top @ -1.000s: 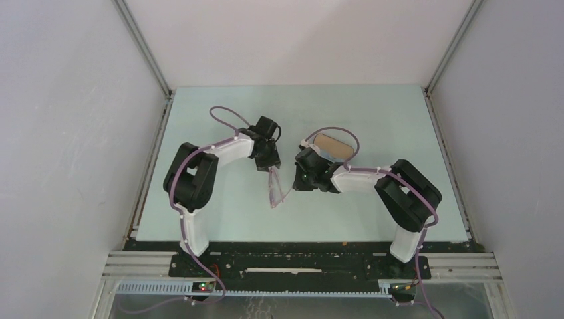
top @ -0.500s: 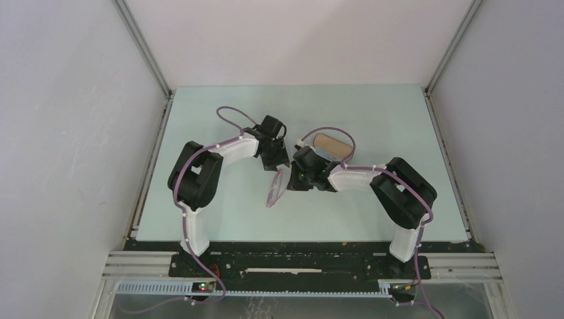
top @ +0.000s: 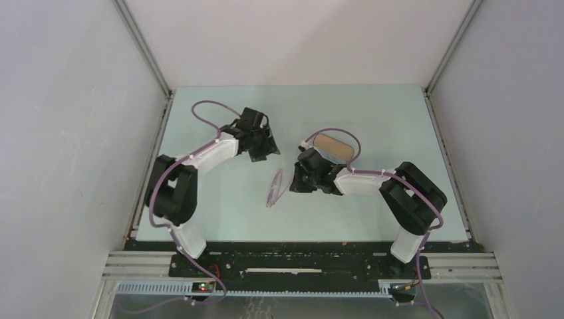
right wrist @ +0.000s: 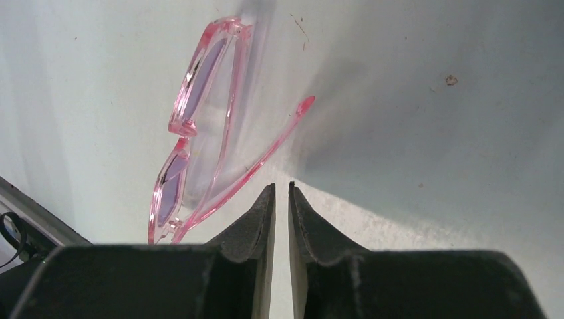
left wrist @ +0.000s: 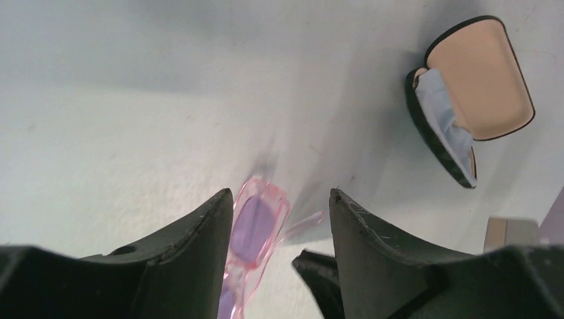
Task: Organize the sunglasses
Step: Fold the sunglasses at the center of the board.
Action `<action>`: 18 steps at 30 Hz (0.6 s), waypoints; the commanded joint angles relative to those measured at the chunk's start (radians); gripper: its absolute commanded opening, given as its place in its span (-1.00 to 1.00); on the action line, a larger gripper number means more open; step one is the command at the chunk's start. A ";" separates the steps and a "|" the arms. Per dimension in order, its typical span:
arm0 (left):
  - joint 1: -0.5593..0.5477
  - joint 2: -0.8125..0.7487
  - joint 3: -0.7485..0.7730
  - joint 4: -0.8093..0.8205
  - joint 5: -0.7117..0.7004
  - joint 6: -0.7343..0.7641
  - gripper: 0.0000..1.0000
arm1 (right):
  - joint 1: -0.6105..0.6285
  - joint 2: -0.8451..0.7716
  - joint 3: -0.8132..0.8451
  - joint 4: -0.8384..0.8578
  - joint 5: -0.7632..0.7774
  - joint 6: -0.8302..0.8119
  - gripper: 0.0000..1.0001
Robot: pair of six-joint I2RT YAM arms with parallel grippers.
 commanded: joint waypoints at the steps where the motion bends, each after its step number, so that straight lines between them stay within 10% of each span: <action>1: 0.030 -0.142 -0.154 0.011 -0.043 0.007 0.19 | -0.009 -0.037 -0.033 0.033 0.008 -0.003 -0.60; 18: -0.006 -0.045 -0.292 -0.020 -0.048 0.082 0.11 | 0.007 0.025 -0.024 0.072 -0.034 0.021 -0.60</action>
